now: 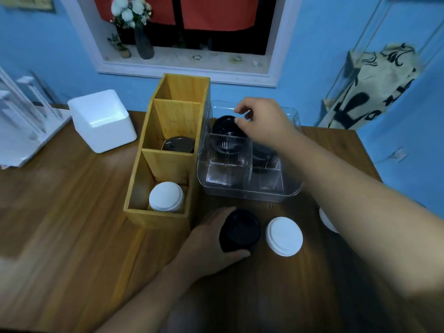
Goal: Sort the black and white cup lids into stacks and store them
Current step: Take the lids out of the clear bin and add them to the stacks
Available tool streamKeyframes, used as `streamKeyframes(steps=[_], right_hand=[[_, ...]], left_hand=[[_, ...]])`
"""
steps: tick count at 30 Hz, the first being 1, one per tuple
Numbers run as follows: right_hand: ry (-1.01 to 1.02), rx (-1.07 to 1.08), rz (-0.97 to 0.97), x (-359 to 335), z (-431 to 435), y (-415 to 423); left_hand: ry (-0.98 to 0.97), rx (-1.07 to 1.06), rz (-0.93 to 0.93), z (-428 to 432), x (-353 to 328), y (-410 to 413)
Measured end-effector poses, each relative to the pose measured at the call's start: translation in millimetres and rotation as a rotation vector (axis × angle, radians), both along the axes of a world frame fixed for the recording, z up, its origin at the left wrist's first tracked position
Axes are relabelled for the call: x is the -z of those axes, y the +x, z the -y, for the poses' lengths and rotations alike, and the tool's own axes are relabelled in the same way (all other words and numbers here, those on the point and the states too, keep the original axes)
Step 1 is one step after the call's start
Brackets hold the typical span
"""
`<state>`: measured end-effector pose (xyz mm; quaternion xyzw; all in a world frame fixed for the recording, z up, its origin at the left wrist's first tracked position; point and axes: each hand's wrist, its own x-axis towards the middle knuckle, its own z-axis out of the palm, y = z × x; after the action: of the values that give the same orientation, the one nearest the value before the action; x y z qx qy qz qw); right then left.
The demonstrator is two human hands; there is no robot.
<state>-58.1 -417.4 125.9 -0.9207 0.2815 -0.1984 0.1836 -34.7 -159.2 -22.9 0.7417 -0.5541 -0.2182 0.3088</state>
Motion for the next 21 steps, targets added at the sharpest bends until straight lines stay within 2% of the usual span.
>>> streamKeyframes(steps=[5, 10, 16, 18, 21], right_hand=[[-0.13, 0.036, -0.38, 17.5, 33.8, 53.6], [-0.312, -0.01, -0.547, 21.5, 38.1, 76.0], [-0.512, -0.059, -0.483, 8.5, 29.9, 67.3], [-0.595, -0.05, -0.39, 0.0, 24.7, 50.7], [-0.68, -0.012, -0.14, -5.3, 16.6, 14.3]], left_hand=[[0.006, 0.01, -0.028, -1.1, 2.2, 1.6], [0.008, 0.014, -0.053, -1.4, 2.1, 3.4], [-0.005, 0.02, -0.041, -2.3, 2.8, 5.4], [-0.009, 0.018, -0.04, -2.3, 3.4, 6.3], [-0.008, 0.028, -0.03, -1.9, 4.3, 7.5]])
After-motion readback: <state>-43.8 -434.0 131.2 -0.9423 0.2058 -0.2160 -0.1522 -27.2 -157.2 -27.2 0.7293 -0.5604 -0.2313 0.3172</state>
